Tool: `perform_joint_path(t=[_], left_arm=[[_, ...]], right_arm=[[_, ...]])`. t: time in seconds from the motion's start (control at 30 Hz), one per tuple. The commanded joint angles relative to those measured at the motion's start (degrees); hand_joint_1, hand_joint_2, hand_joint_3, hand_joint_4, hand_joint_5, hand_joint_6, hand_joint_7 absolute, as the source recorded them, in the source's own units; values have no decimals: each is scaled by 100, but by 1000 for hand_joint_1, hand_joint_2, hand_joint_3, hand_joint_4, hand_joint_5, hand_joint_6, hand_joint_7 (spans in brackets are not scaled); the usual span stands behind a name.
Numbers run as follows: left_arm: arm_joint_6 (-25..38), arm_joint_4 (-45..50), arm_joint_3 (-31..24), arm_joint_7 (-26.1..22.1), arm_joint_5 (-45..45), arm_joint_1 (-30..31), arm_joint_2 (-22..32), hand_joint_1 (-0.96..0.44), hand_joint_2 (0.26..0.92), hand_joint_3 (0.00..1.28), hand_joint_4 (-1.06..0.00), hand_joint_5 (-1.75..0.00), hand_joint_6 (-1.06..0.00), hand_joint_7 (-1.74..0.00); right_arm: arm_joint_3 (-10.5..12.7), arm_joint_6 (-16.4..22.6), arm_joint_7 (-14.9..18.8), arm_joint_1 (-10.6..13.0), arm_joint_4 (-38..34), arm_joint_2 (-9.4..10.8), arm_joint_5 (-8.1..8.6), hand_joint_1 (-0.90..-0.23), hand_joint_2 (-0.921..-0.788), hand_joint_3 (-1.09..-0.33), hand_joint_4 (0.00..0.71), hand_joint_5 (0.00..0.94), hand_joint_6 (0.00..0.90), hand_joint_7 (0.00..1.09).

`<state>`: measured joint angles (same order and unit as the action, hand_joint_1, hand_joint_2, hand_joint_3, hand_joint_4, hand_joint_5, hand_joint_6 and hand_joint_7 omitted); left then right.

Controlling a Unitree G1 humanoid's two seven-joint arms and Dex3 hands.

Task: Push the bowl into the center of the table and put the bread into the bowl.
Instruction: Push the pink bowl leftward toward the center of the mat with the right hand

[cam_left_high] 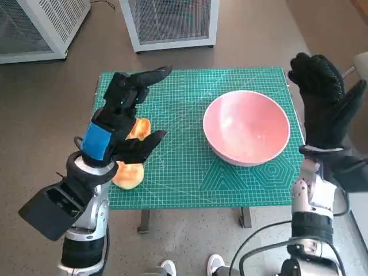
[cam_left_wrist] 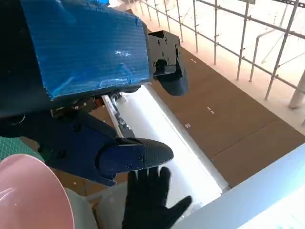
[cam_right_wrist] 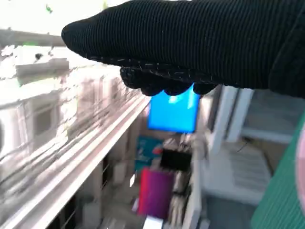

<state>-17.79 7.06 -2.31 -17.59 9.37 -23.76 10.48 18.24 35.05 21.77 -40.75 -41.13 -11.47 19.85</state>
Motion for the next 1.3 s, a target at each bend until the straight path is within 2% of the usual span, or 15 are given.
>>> perform_joint_path(t=[0.03, 0.2, 0.37, 0.47, 0.6, 0.67, 0.8, 0.97, 1.3], left_arm=[[-69, -57, -9, -16, 57, -20, -28, -453, 920, 438, 0, -687, 1, -924], [-73, -63, -12, -13, 61, -16, -33, -456, 921, 437, 0, -686, 1, -923], [-70, -34, -18, -4, 58, 1, -31, -461, 921, 436, -1, -684, 1, -922], [-68, -30, -20, -7, 66, 11, -30, -463, 921, 435, -2, -683, 1, -921], [-70, -24, -32, -15, 82, 27, -19, -465, 921, 434, -3, -681, 1, -921], [-76, -17, -38, -15, 83, 38, -14, -466, 921, 434, -3, -680, 1, -920], [-96, -10, -54, -19, 84, 60, -3, -467, 921, 432, -4, -678, 1, -920], [-116, -12, -63, -18, 79, 76, 4, -467, 921, 431, -6, -674, 1, -919], [-121, -19, -76, -5, 74, 89, -5, -467, 921, 429, -11, -662, 1, -918]], right_arm=[[141, 2, -240, -178, -841, -84, -87, -342, -921, -506, 496, 22, 164, 599], [278, -88, -313, -419, -1553, -140, 1, -329, -921, -518, 492, 12, 173, 561], [507, -384, -260, -644, -2189, -160, 183, -324, -921, -511, 490, 8, 193, 546], [615, -534, -273, -730, -2439, -161, 212, -318, -921, -512, 504, 14, 204, 541], [690, -709, -390, -786, -2728, -211, 162, -304, -919, -514, 510, 12, 227, 514], [705, -772, -462, -793, -2836, -228, 115, -291, -912, -530, 507, 6, 243, 488], [683, -880, -612, -760, -3026, -273, 5, -278, -905, -544, 499, 1, 252, 470], [641, -1021, -780, -725, -3170, -310, -139, -276, -913, -552, 479, 0, 250, 451], [703, -1360, -943, -714, -3318, -173, -157, -291, -921, -570, 480, 2, 256, 425]])
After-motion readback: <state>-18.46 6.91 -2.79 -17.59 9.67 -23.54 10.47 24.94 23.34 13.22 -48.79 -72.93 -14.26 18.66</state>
